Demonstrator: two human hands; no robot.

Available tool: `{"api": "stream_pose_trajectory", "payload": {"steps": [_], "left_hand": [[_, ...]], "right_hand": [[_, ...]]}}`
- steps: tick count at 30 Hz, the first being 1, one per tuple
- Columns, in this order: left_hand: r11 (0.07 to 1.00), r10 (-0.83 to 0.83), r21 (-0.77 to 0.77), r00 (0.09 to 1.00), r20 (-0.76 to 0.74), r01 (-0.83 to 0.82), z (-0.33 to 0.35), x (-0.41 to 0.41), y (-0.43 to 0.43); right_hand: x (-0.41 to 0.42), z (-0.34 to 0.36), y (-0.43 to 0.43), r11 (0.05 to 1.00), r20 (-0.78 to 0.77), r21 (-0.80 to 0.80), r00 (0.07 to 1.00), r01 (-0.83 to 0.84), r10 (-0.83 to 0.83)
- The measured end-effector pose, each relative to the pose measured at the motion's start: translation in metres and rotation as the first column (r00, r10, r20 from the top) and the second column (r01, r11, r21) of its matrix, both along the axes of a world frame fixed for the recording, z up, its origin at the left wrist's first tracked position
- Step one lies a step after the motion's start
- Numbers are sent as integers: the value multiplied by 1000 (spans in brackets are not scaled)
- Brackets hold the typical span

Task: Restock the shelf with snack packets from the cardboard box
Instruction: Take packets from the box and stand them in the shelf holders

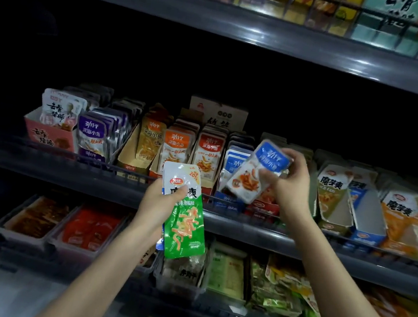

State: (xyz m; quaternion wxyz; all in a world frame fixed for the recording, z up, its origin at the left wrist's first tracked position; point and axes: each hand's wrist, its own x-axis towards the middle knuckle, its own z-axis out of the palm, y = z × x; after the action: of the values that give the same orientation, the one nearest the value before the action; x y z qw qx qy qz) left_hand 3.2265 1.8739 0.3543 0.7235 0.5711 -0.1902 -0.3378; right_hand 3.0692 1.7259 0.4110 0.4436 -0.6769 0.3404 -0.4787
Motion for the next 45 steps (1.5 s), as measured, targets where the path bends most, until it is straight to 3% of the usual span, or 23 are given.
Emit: {"api": "stream_pose_trajectory", "payload": {"steps": [4,8,12,14,18,19,20,21,22,23,24,26,31,36,40,45], "left_hand": [[1000,-1,-10,1000,30,1,4,-2,-4],[1000,-23,-11,997,70,24,7,-1,-8],[998,-61,13,994,93,60,6,0,-10],[998,-68,16,994,82,67,6,0,-10],[996,-81,33,991,109,77,6,-4,-11],[996,-86,34,990,116,83,7,-5,-12],[995,-96,35,988,122,92,8,-7,-12],[994,-108,38,986,127,104,9,-10,-13],[993,-118,38,984,131,114,10,-13,-14],[992,-128,35,982,135,124,11,-17,-15],[990,-140,32,980,142,137,12,-22,-16],[985,-171,26,973,156,169,14,-32,-20],[971,-239,31,948,211,238,17,-66,-34],[964,-264,27,936,233,266,20,-89,-50],[975,-224,47,953,202,219,18,-91,-63],[979,-201,62,966,161,193,15,-90,-72]], "right_hand": [[17,-9,-20,985,-115,-163,991,53,-73],[33,-26,-29,948,-316,-319,944,-13,-94],[35,-42,-34,803,-560,-587,767,-101,-312],[32,-47,-39,708,-548,-697,720,-112,-425],[25,-45,-36,487,-333,-873,696,27,-636],[22,-42,-29,492,-314,-870,724,40,-614],[19,-40,-19,570,-328,-821,781,42,-531],[15,-38,-6,739,-388,-673,848,6,-361],[11,-35,7,905,-420,-416,901,-87,-106],[6,-32,18,969,-366,-130,919,-210,150],[0,-32,26,949,-257,83,913,-305,316],[-12,-36,34,902,-164,211,895,-378,414],[-44,-37,29,920,-158,227,920,-320,359],[-91,-21,10,932,-48,281,966,-231,254],[-130,-3,-21,995,36,103,999,-5,1],[-125,3,-70,985,39,-98,989,145,-142]]}}
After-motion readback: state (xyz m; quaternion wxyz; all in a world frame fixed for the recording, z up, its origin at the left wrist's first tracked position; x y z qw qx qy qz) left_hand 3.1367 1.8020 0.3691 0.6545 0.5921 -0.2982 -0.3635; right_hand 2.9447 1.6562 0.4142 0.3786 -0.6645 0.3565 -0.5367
